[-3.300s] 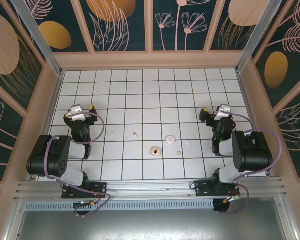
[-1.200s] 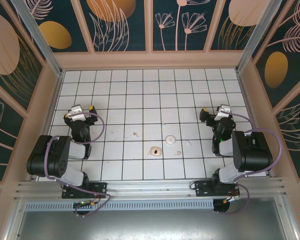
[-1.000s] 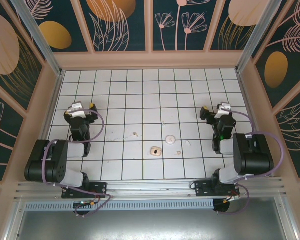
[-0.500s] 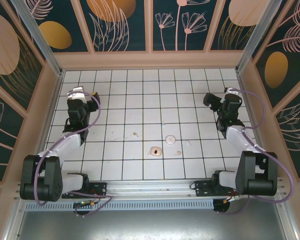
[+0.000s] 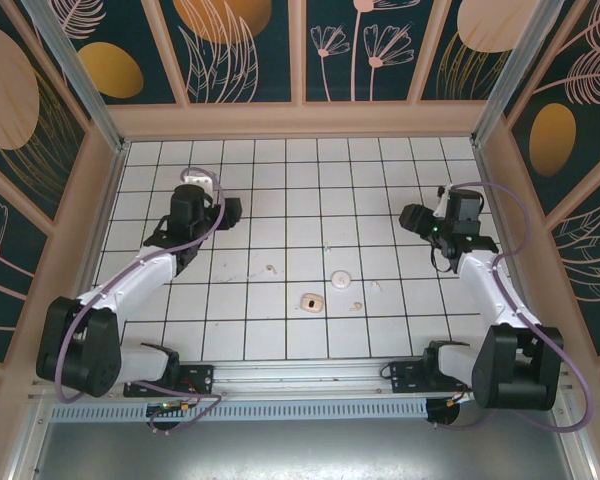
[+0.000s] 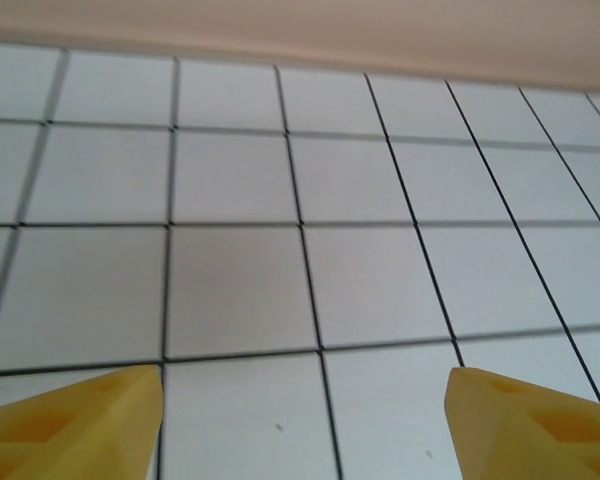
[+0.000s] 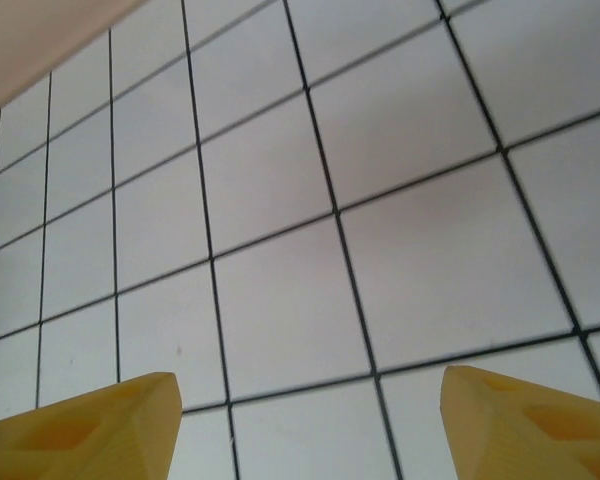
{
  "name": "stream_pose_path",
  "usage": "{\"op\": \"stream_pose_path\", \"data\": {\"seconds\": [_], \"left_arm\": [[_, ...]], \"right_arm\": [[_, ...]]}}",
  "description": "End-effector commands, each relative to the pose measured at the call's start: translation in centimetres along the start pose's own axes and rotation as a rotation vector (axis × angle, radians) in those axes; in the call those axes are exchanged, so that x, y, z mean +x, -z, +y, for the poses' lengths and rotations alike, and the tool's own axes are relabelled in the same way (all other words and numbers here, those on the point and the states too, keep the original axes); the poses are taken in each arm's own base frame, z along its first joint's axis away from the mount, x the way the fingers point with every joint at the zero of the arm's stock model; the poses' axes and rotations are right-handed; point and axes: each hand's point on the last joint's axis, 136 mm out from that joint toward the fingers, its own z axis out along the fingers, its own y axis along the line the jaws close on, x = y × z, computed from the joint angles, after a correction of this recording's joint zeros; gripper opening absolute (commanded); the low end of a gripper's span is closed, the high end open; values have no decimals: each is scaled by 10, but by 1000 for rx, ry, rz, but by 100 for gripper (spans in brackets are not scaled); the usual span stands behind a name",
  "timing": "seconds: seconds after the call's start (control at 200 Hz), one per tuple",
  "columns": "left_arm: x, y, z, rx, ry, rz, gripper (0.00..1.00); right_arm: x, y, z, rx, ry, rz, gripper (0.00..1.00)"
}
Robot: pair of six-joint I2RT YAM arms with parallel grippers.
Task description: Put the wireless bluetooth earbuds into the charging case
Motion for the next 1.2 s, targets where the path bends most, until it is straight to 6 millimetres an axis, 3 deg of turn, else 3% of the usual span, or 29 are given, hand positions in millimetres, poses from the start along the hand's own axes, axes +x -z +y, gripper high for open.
{"op": "stream_pose_path", "data": {"seconds": [0.0, 0.23, 0.46, 0.596, 0.881, 1.191], "left_arm": [[26, -3, -19, 51, 19, 154, 70], [54, -1, -39, 80, 34, 293, 65], [73, -1, -32, 55, 74, 330, 65], [83, 0, -26, 33, 88, 339, 65], [90, -4, -25, 37, 93, 340, 66], [94, -1, -25, 54, 103, 332, 67]], "right_arm": [[22, 14, 18, -27, -26, 108, 66], [82, 17, 32, 46, 19, 340, 57], [137, 19, 47, 148, 93, 534, 54], [161, 14, 70, 156, 112, 609, 54], [182, -12, 101, 224, 214, 686, 55], [199, -32, 93, 323, 254, 743, 60]]}}
